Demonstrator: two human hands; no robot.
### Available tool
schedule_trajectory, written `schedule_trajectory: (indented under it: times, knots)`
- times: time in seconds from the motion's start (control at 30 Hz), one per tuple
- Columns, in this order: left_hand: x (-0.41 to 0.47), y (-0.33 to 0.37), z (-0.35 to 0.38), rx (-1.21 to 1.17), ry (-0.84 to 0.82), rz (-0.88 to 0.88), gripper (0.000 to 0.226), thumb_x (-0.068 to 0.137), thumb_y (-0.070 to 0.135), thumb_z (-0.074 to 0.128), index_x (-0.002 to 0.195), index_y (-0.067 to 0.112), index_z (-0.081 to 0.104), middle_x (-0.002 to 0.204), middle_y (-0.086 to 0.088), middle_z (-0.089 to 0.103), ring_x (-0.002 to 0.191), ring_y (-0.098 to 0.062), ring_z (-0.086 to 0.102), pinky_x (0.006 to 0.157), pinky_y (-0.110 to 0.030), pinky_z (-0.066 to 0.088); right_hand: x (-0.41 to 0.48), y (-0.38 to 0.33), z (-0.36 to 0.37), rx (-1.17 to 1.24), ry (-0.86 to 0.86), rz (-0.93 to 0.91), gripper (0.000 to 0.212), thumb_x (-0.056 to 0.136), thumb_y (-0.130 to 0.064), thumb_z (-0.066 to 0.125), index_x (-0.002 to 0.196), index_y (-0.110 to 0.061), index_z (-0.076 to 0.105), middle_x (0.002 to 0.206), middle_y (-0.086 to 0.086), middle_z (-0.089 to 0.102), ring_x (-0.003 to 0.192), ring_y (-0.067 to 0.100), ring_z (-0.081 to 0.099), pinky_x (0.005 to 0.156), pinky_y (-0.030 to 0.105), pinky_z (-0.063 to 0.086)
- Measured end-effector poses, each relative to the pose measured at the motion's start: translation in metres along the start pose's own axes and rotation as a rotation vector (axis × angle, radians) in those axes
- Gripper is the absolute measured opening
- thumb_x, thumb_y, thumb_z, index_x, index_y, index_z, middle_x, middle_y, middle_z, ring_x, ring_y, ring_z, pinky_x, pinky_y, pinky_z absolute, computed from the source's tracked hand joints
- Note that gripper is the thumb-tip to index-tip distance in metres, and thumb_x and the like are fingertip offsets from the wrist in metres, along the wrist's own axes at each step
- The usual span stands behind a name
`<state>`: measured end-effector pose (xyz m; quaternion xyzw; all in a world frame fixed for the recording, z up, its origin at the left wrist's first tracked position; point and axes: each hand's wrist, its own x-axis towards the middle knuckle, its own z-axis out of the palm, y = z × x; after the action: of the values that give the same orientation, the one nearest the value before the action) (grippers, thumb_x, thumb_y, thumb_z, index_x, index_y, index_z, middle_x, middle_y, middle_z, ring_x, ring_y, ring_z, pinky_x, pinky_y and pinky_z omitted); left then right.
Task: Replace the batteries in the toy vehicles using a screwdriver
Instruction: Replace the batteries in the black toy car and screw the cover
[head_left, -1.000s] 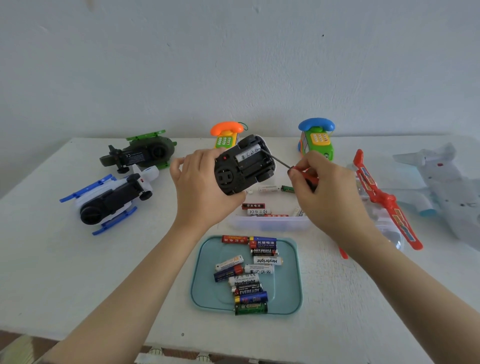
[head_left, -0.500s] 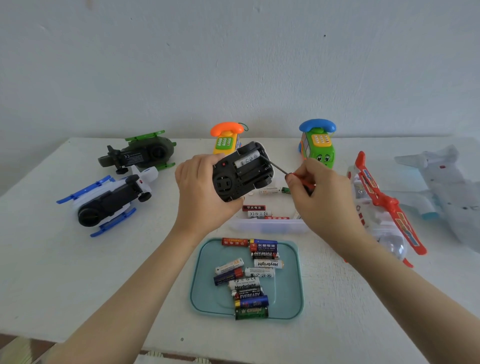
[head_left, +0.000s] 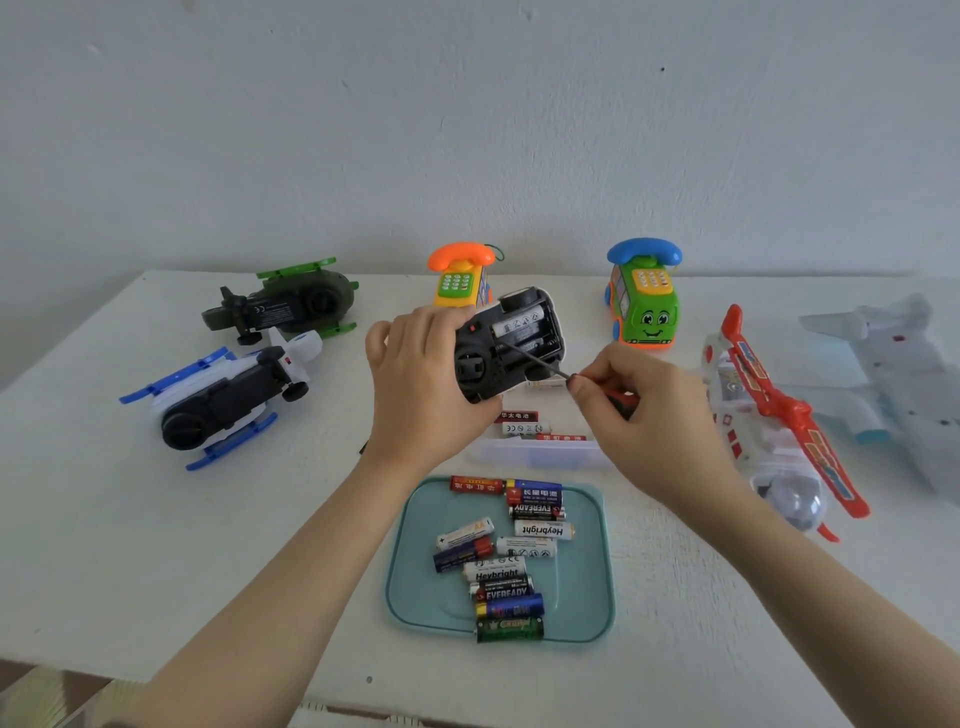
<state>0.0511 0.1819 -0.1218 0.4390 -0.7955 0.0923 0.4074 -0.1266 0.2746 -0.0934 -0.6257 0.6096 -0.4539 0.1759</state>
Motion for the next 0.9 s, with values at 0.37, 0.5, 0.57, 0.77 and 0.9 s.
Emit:
schedule_trajectory:
  times: [0.37, 0.5, 0.57, 0.77, 0.9]
  knots:
    - [-0.004, 0.007, 0.003, 0.066, 0.056, -0.041, 0.062, 0.059, 0.044, 0.069, 0.111, 0.012, 0.057, 0.1, -0.006, 0.061, 0.092, -0.023, 0.051, 0.081, -0.034, 0.027, 0.003, -0.014, 0.009, -0.082, 0.012, -0.076, 0.017, 0.09, -0.009, 0.059, 0.075, -0.008, 0.052, 0.048, -0.011, 0.042, 0.049, 0.006, 0.045, 0.047, 0.013, 0.034]
    - [0.002, 0.024, 0.002, 0.142, 0.072, -0.127, 0.057, 0.059, 0.047, 0.058, 0.101, 0.009, 0.062, 0.089, -0.006, 0.06, 0.08, -0.029, 0.054, 0.075, -0.034, 0.026, -0.003, -0.021, 0.027, -0.297, -0.026, -0.113, 0.017, 0.096, -0.016, 0.048, 0.084, -0.013, 0.036, 0.066, 0.0, 0.043, 0.056, 0.024, 0.041, 0.047, 0.033, 0.027]
    - [0.004, 0.031, 0.002, 0.166, 0.07, -0.156, 0.056, 0.062, 0.05, 0.052, 0.098, 0.008, 0.062, 0.085, -0.006, 0.059, 0.077, -0.029, 0.054, 0.072, -0.034, 0.025, -0.007, -0.024, 0.034, -0.368, -0.026, -0.112, 0.017, 0.098, -0.014, 0.044, 0.087, -0.014, 0.031, 0.072, 0.004, 0.041, 0.055, 0.029, 0.038, 0.043, 0.029, 0.02]
    - [-0.001, 0.022, 0.004, 0.272, 0.079, -0.072, 0.051, 0.065, 0.046, 0.068, 0.099, 0.008, 0.063, 0.086, -0.007, 0.059, 0.075, -0.028, 0.053, 0.071, -0.034, 0.025, -0.017, -0.025, 0.03, -0.397, -0.026, -0.112, 0.02, 0.097, -0.01, 0.044, 0.083, -0.014, 0.031, 0.063, 0.001, 0.038, 0.05, 0.029, 0.042, 0.041, 0.031, 0.023]
    - [-0.001, 0.014, 0.001, 0.226, 0.044, -0.057, 0.058, 0.056, 0.033, 0.076, 0.106, 0.009, 0.061, 0.094, -0.007, 0.06, 0.084, -0.027, 0.052, 0.076, -0.033, 0.026, -0.016, -0.016, 0.017, -0.358, -0.035, -0.082, 0.017, 0.097, -0.016, 0.045, 0.083, -0.012, 0.037, 0.06, -0.002, 0.041, 0.052, 0.021, 0.042, 0.045, 0.032, 0.029]
